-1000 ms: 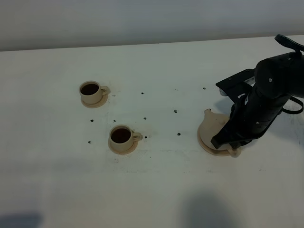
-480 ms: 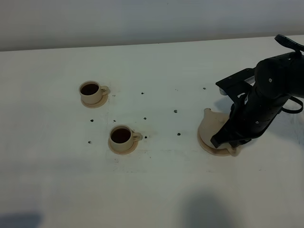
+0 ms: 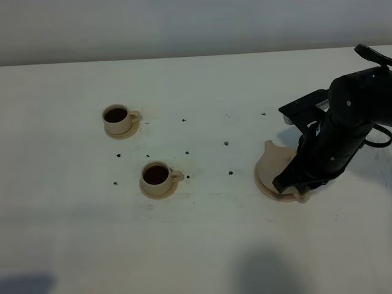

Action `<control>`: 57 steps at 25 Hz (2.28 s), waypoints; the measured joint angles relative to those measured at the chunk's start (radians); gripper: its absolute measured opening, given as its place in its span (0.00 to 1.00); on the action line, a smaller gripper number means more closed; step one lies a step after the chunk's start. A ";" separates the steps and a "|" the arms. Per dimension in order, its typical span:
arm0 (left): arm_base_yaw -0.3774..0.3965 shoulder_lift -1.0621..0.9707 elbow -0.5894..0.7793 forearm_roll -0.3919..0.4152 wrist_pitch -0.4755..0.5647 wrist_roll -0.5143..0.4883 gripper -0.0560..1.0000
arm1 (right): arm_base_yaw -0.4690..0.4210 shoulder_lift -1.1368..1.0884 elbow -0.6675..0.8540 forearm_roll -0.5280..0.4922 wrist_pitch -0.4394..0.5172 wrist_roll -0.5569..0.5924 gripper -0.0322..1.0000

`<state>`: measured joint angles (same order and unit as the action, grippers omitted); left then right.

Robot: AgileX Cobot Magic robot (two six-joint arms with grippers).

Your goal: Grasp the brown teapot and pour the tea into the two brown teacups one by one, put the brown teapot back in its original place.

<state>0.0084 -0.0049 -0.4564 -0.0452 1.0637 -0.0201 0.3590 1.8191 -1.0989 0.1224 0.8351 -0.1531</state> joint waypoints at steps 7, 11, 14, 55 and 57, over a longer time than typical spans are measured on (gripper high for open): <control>0.000 0.000 0.000 0.000 0.000 0.000 0.57 | 0.000 -0.003 -0.004 -0.014 0.036 0.033 0.44; 0.000 0.000 0.000 0.000 0.000 0.000 0.57 | 0.000 -0.015 -0.030 -0.026 0.102 0.046 0.50; 0.000 0.000 0.000 0.000 0.000 0.000 0.57 | 0.000 -0.058 -0.034 -0.030 0.117 0.052 0.51; 0.000 0.000 0.000 0.000 0.000 0.000 0.57 | -0.317 -1.458 0.338 -0.162 0.297 0.138 0.51; 0.000 0.000 0.000 0.000 0.000 0.000 0.57 | -0.317 -1.521 0.402 -0.161 0.282 0.145 0.51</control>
<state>0.0084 -0.0049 -0.4564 -0.0452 1.0637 -0.0201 0.0418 0.2980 -0.6967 -0.0382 1.1171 -0.0082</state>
